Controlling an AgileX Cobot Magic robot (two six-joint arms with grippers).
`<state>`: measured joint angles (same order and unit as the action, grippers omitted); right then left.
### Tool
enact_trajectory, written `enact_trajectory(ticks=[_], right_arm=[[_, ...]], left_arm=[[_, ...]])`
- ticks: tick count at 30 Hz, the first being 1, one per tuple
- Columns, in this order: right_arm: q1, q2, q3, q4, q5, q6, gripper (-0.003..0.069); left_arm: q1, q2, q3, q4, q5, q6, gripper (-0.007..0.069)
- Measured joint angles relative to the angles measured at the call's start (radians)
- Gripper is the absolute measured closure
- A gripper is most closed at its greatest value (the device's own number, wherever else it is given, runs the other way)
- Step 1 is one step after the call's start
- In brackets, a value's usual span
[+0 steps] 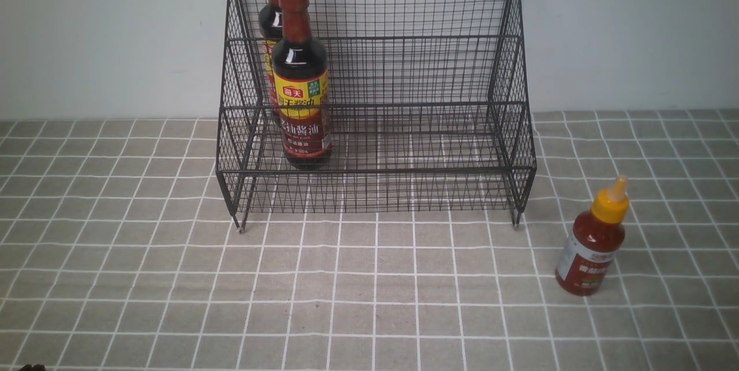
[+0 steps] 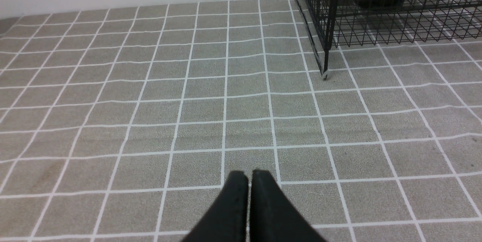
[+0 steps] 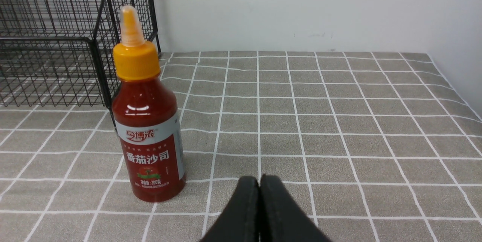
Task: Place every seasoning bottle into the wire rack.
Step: Use the right arm to grab the condiment bottle closest to it
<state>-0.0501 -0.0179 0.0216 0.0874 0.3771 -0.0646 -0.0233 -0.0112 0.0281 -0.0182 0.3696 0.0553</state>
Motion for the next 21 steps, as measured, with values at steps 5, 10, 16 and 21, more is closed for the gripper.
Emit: enact_trajectory(ticks=[5,10,16,21], right_arm=[[0.000,0.000,0.005,0.066,-0.072,0.022,0.0673],[0.000,0.000,0.005,0.256,-0.245,0.089,0.0673],[0.000,0.000,0.005,0.446,-0.312,0.106,0.0673],[0.000,0.000,0.005,0.505,-0.334,0.121,0.0673]], left_arm=[[0.000,0.000,0.000,0.000,0.000,-0.001,0.0631],[0.000,0.000,0.000,0.000,0.000,-0.001,0.0631],[0.000,0.000,0.000,0.000,0.000,-0.002,0.0631],[0.000,0.000,0.000,0.000,0.000,-0.002,0.0631]])
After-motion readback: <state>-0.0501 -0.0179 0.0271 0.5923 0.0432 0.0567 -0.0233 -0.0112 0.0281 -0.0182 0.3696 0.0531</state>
